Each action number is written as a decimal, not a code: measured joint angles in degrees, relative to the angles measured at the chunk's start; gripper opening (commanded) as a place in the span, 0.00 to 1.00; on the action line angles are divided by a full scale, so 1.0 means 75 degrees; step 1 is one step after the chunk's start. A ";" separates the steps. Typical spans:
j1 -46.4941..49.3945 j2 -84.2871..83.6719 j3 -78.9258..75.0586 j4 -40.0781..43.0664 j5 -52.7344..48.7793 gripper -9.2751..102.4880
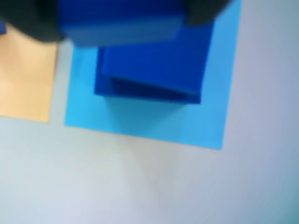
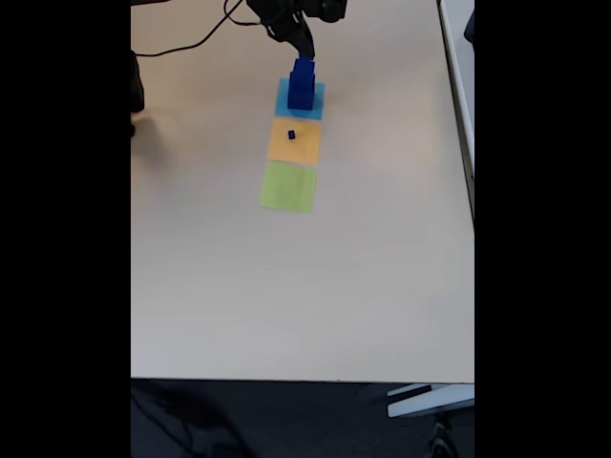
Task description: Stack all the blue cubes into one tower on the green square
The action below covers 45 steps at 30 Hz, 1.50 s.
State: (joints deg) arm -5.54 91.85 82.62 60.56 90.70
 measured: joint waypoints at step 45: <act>0.3410 0.0398 0.3609 -0.3609 -0.3480 0.12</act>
State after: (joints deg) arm 20.04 94.83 109.69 33.49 64.60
